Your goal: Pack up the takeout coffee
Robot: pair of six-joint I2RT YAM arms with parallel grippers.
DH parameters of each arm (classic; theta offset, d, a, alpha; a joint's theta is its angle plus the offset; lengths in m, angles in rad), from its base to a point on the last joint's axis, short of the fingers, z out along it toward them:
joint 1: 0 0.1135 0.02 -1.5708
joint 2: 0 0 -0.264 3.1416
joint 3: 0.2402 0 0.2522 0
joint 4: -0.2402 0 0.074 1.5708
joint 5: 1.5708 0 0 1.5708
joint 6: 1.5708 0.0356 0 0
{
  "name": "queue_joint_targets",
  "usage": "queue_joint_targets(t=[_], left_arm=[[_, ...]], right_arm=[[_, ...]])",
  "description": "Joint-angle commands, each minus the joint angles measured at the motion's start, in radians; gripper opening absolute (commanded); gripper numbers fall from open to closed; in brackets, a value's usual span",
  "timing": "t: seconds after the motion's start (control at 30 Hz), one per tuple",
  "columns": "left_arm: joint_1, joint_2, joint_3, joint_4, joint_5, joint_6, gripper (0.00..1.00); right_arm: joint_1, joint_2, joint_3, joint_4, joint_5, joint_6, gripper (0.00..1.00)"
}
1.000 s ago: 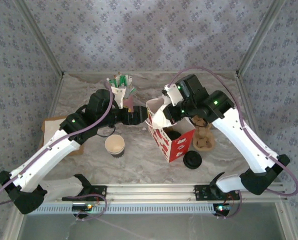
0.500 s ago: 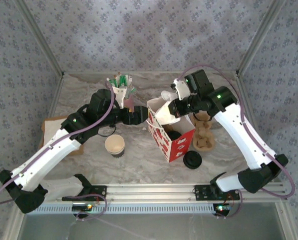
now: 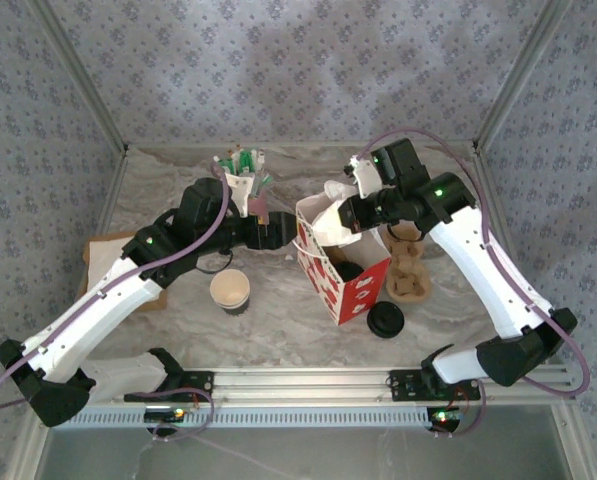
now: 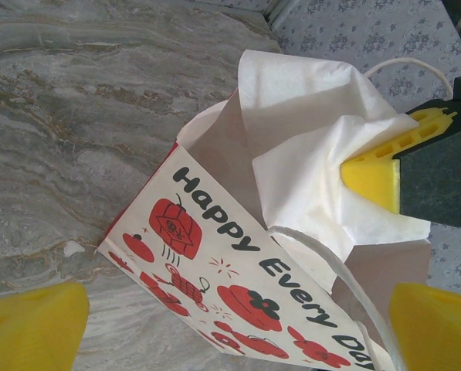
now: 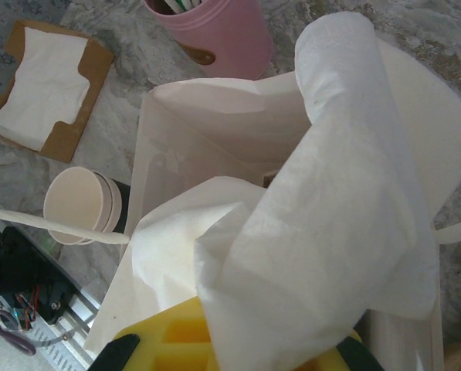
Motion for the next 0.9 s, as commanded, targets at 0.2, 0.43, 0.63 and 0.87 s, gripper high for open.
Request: queue_joint_targets(t=[0.2,0.43,0.63,0.87], left_arm=[[-0.004,0.002,0.007,0.016,-0.005,0.019,0.99],[-0.003,0.006,0.01,0.016,-0.005,0.021,0.99],[-0.004,0.007,0.008,0.018,-0.005,0.021,0.99],[-0.003,0.011,0.005,0.023,-0.003,0.018,0.99]], right_arm=[[0.075,0.038,-0.025,0.02,0.105,-0.001,0.0],[0.126,0.047,-0.048,0.027,0.134,0.0,0.0],[0.162,0.011,-0.072,0.027,0.16,0.011,0.0],[0.183,-0.037,-0.104,0.03,0.154,0.025,0.0]])
